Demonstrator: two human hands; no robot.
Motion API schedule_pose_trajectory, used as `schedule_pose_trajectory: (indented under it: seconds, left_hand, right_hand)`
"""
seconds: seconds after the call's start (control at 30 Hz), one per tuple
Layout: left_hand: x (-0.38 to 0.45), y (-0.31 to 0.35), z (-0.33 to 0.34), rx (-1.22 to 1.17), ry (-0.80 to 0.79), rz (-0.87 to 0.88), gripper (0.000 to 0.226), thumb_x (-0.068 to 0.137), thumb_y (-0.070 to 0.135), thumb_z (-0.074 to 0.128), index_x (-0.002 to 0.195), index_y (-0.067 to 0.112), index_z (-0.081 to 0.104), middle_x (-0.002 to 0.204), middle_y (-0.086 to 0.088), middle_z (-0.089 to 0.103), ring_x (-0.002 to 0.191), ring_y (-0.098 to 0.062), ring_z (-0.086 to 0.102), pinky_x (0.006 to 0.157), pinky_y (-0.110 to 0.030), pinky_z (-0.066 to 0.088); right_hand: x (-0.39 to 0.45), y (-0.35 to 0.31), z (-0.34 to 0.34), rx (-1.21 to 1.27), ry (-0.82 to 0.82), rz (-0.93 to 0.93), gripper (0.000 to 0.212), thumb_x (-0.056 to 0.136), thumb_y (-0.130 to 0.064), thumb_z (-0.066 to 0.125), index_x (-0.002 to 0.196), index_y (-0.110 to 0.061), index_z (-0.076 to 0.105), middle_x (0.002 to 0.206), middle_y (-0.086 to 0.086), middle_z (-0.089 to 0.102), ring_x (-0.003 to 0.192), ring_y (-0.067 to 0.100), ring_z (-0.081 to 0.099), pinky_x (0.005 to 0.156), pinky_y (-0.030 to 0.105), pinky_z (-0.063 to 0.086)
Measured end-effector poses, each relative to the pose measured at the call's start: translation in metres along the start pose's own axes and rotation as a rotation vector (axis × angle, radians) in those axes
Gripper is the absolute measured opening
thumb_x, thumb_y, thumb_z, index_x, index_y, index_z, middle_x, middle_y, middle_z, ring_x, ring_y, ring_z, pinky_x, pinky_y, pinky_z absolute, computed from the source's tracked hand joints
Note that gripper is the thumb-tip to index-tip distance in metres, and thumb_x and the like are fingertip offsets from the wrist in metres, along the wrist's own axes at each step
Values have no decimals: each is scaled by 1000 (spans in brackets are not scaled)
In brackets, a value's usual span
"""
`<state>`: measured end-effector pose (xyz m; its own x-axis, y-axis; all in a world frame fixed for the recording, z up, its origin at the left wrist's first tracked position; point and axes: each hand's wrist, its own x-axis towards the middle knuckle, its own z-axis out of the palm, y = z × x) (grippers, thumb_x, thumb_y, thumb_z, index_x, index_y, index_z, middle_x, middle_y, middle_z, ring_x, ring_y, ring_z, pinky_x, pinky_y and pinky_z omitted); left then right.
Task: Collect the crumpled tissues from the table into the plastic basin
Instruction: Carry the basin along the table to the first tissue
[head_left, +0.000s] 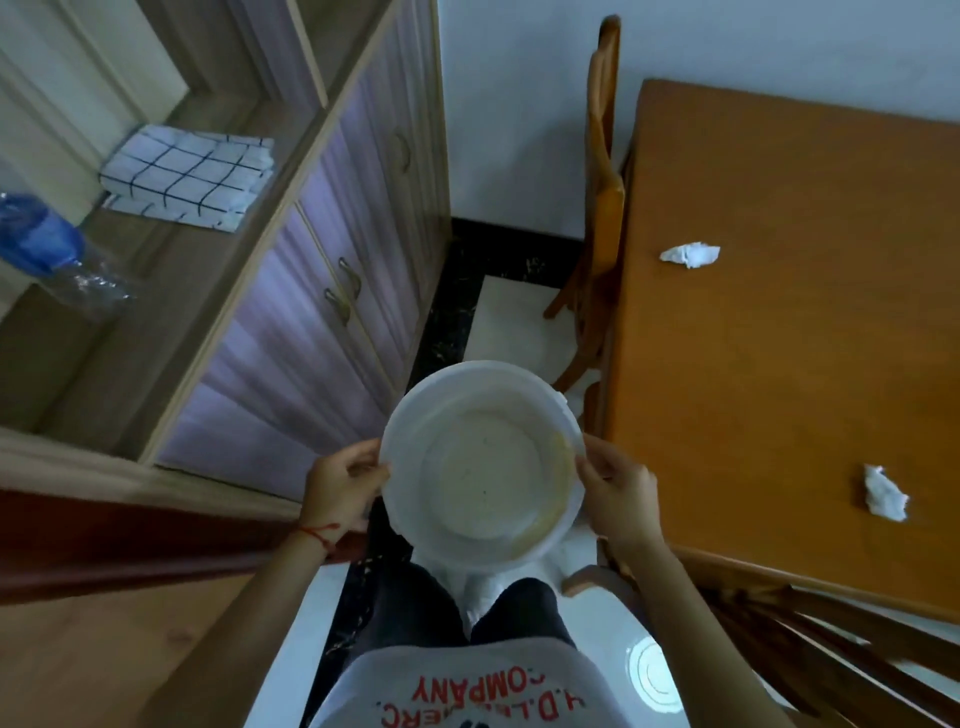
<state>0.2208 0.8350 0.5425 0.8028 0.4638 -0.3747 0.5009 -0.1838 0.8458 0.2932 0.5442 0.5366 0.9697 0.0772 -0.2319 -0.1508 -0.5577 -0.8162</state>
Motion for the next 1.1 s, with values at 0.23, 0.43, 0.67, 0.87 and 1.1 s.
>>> schedule_pose_trajectory:
  seconds: [0.23,0.43,0.67,0.87,1.1]
  left_hand:
    - [77,40,22,-73,-82,-27,33,78,-5,63,111,4,63,76,6,65,56,3,62,48,-8,47]
    - [151,70,34,-121,-183,-53,34,79,-7,62,112,-1,61,81,-3,64,71,-11,60,49,-12,50]
    - [210,96,48,-98,-257,-81,37,79,-8,61,115,-1,59,82,-6,64,72,-17,60,50,-15,52]
    - [231,105,60,-63,-239,-84,37,79,-8,61,116,0,59,78,-5,63,68,-15,59,49,-13,51]
    - [234,106,72,-30,-206,-76,36,78,-7,61,112,4,63,72,-3,64,66,-16,60,50,-14,52]
  right_hand:
    - [60,-16,-6,-11,85,-10,21,90,-27,56,108,-23,65,80,-10,69,63,-1,62,52,10,47]
    - [110,-30,-5,-34,169,13,14,89,-23,56,90,-16,68,70,9,70,58,19,59,50,27,47]
    - [152,-39,-3,-35,199,81,11,89,-30,56,86,-31,67,68,-16,67,67,1,61,56,18,50]
    - [171,-41,-5,-41,206,91,19,89,-37,55,100,-29,67,68,-22,64,64,-4,61,50,6,45]
    - [185,-36,-21,-96,262,88,13,87,-32,58,94,-25,66,72,-24,61,72,-10,60,58,17,50]
